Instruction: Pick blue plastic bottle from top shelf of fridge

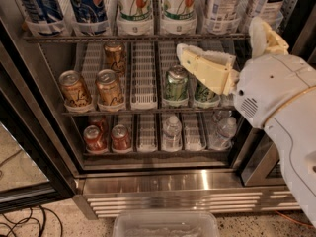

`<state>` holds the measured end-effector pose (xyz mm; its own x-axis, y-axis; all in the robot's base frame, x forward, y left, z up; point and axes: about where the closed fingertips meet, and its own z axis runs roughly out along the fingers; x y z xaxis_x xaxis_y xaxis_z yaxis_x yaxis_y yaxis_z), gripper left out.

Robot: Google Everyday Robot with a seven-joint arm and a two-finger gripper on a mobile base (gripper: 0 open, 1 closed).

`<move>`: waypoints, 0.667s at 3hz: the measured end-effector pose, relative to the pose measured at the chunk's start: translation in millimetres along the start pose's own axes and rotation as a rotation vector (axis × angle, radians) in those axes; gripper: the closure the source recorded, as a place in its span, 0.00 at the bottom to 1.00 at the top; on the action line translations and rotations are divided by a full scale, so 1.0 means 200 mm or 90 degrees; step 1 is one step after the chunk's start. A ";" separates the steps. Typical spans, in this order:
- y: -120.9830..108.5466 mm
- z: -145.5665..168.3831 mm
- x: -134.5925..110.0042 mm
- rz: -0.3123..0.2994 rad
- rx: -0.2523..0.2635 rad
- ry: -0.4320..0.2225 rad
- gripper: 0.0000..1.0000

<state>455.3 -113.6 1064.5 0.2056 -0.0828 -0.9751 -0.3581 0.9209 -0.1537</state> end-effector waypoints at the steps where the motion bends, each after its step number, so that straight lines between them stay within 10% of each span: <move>1: -0.02 0.07 -0.03 -0.006 0.031 -0.013 0.25; 2: -0.08 0.13 -0.02 -0.022 0.072 -0.009 0.25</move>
Offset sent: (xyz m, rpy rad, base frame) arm 0.0535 -0.0130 0.0069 -0.0112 -0.0431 -0.2132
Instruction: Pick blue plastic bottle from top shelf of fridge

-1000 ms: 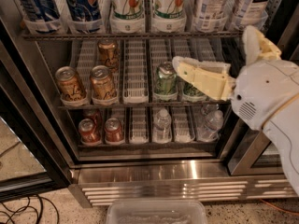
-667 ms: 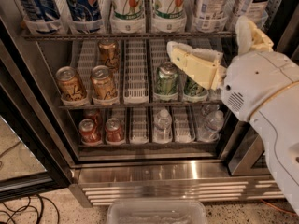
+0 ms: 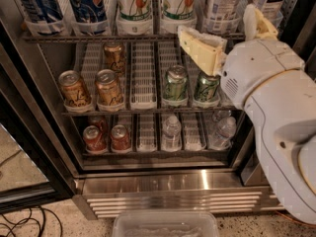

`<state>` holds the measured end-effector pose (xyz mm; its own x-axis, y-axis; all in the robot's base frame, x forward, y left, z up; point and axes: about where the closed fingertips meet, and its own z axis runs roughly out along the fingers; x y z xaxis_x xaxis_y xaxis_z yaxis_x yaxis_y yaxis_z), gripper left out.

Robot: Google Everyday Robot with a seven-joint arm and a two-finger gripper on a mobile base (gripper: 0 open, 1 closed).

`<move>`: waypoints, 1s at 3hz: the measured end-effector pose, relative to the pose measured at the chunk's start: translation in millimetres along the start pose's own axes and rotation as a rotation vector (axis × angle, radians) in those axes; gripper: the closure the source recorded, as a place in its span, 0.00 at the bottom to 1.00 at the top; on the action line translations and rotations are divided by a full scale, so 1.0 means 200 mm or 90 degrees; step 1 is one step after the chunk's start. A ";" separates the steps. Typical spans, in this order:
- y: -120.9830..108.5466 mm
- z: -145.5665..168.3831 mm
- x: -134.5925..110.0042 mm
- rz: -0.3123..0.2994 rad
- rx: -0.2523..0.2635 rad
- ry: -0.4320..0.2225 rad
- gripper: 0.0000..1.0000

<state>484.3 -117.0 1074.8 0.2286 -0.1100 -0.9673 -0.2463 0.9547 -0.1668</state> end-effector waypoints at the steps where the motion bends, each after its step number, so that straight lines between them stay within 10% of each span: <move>1: -0.04 0.10 0.01 -0.014 0.033 0.005 0.32; 3: -0.15 0.27 0.04 -0.028 0.090 0.017 0.42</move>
Offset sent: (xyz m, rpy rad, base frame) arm 0.0689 -0.0156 0.0053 -0.0210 -0.0011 -0.1696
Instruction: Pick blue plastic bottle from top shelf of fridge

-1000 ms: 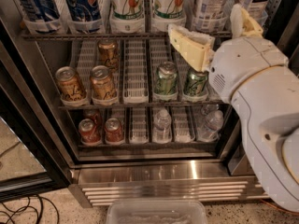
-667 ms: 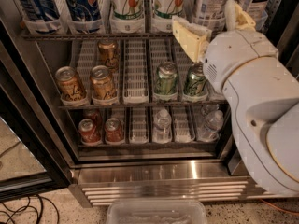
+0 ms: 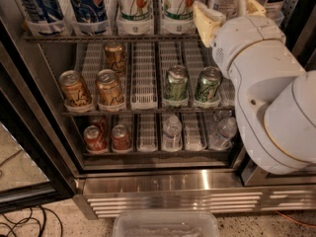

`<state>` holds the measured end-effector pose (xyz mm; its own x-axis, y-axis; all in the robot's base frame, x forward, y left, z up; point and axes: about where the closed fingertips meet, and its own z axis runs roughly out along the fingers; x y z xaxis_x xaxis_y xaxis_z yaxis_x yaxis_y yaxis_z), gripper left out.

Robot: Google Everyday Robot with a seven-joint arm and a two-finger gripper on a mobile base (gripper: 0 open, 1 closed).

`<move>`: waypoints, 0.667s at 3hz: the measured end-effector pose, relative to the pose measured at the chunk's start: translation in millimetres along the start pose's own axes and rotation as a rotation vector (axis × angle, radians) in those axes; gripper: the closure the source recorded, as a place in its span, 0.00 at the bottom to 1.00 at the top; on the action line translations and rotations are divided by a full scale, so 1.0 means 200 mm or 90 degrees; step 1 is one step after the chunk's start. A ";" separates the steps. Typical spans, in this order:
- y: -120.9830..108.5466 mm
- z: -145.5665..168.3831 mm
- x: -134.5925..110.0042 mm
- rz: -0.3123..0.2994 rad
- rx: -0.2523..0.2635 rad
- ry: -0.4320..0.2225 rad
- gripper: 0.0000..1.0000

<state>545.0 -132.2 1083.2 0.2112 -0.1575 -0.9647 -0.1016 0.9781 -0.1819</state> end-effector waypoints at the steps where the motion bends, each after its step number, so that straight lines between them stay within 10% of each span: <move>1: -0.04 0.06 0.02 0.002 0.022 0.009 0.51; 2: -0.07 0.12 0.03 0.003 0.040 0.014 0.45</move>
Offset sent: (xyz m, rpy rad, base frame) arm 0.0417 -0.0202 0.0027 0.0240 0.0171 -0.0978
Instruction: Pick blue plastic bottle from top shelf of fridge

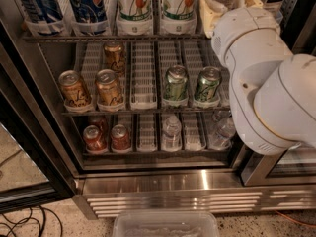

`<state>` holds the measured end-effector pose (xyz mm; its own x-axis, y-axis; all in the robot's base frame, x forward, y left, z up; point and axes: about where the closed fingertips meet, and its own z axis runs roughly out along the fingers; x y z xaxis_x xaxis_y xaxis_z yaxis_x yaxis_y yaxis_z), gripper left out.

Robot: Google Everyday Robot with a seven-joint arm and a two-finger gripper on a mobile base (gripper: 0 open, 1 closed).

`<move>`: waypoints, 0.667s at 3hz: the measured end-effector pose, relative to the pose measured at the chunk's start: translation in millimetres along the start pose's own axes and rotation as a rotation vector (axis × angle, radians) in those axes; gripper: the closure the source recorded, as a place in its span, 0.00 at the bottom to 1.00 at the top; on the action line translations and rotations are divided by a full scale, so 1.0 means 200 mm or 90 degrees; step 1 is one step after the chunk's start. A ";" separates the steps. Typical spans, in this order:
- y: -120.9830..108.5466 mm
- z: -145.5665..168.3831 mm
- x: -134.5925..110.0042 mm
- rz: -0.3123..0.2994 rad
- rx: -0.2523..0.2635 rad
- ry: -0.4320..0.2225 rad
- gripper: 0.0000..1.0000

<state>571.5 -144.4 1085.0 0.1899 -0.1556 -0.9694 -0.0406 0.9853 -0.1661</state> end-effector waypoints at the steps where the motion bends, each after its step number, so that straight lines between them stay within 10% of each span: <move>1: -0.02 0.03 0.00 0.000 0.014 0.003 0.31; 2: -0.04 0.03 -0.02 0.002 0.028 -0.001 0.14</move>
Offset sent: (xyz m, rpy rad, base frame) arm 0.0027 -0.0122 0.0087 0.0224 -0.0168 -0.0702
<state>576.7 -150.6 1090.4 0.1907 -0.1528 -0.9697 0.0018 0.9879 -0.1553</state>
